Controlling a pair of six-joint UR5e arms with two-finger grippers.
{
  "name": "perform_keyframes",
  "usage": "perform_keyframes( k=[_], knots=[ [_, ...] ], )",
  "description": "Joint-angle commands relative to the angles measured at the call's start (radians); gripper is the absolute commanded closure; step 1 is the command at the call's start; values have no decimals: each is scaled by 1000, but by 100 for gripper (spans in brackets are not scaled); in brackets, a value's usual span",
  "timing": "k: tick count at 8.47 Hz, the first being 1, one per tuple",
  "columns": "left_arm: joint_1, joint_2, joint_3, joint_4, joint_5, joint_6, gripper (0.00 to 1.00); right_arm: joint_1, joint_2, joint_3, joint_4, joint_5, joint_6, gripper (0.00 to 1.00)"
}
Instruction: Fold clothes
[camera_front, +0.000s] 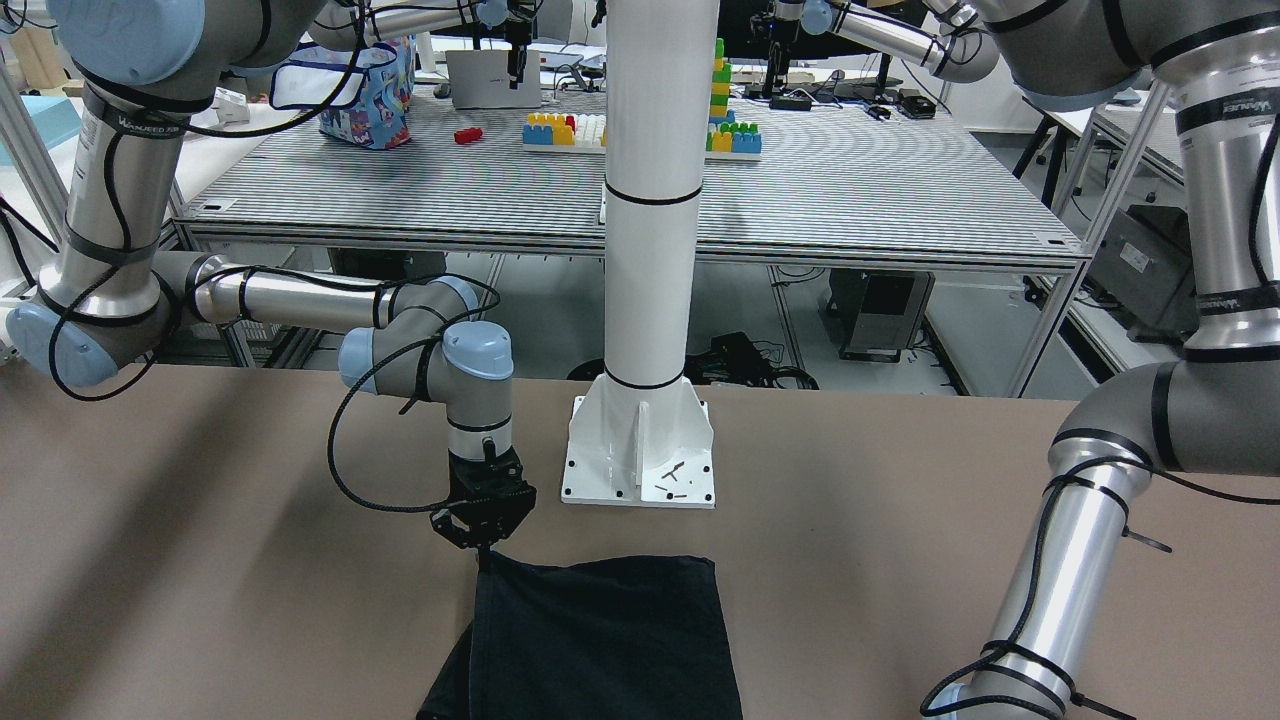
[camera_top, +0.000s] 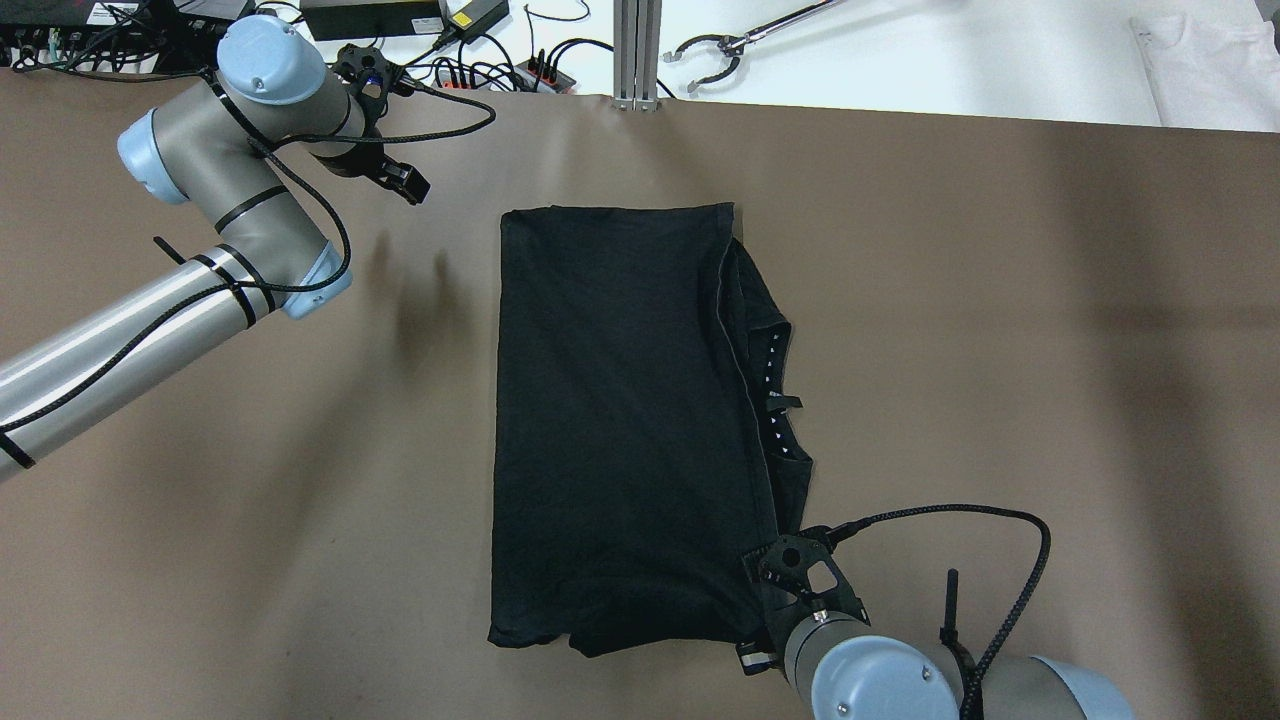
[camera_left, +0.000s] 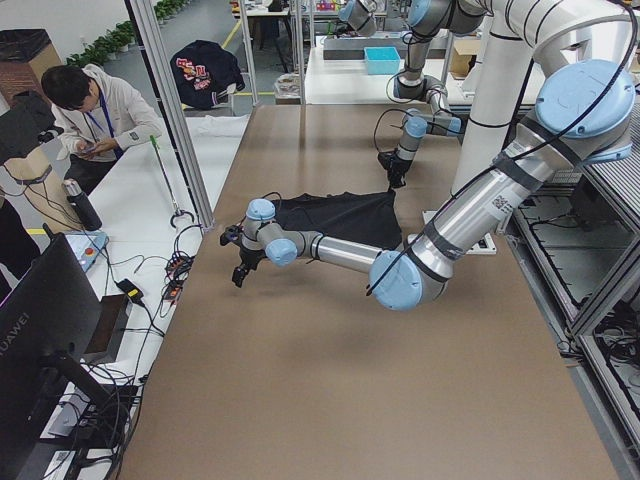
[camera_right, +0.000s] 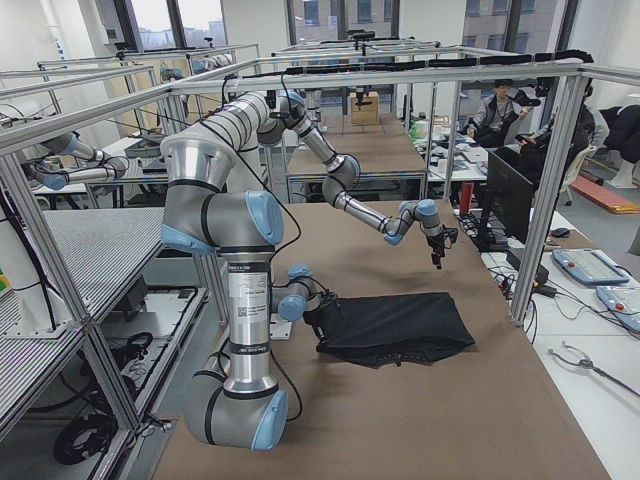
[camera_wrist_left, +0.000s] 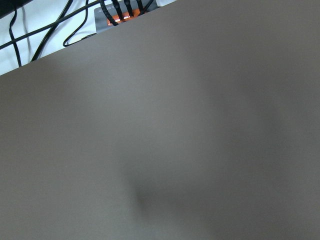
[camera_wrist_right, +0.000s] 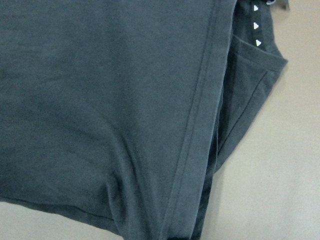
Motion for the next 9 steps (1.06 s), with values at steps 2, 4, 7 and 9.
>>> perform_keyframes(
  k=[2, 4, 7, 9],
  knots=[
    [1, -1, -1, 0, 0, -2, 0, 29, 60, 12, 0, 2, 11, 7],
    [-1, -11, -6, 0, -9, -43, 0, 123, 108, -11, -3, 8, 9, 6],
    [30, 57, -170, 11, -14, -245, 0, 193, 107, -23, 0, 24, 76, 7],
    [85, 134, -321, 15, -12, -403, 0, 218, 108, -38, 3, 24, 87, 7]
  ],
)
